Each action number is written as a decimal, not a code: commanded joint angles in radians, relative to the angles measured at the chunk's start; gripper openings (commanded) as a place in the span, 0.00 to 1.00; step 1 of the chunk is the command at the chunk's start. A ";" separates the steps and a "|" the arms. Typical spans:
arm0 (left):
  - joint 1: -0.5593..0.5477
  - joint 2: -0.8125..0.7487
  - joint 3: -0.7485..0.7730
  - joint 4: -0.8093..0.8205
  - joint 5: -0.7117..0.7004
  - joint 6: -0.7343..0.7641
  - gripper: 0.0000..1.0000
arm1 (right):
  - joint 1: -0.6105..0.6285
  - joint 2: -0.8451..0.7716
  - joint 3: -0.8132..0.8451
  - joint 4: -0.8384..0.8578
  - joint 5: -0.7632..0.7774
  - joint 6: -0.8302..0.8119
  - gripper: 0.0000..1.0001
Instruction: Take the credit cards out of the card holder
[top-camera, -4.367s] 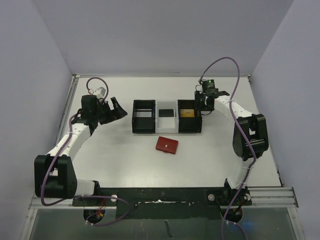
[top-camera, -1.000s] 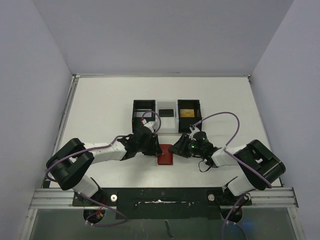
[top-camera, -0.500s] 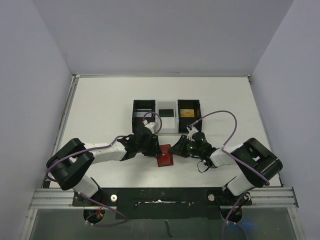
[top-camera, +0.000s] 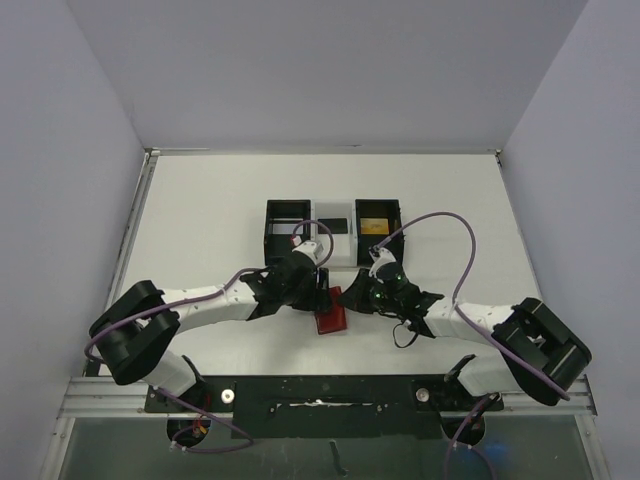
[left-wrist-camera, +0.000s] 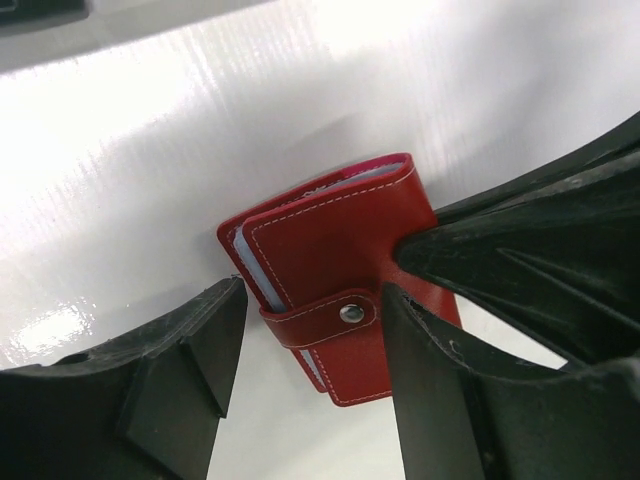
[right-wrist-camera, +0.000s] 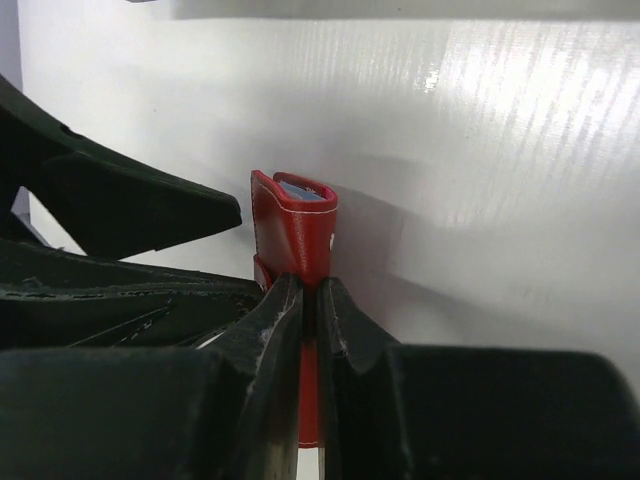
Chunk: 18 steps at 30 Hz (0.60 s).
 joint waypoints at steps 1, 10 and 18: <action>-0.043 -0.004 0.082 -0.082 -0.124 0.011 0.55 | 0.023 -0.076 0.034 -0.095 0.124 -0.008 0.00; -0.078 0.069 0.131 -0.064 -0.056 0.060 0.54 | 0.024 -0.116 0.037 -0.106 0.124 0.020 0.00; -0.083 0.090 0.120 -0.033 -0.062 0.052 0.61 | 0.023 -0.130 0.043 -0.131 0.131 0.016 0.00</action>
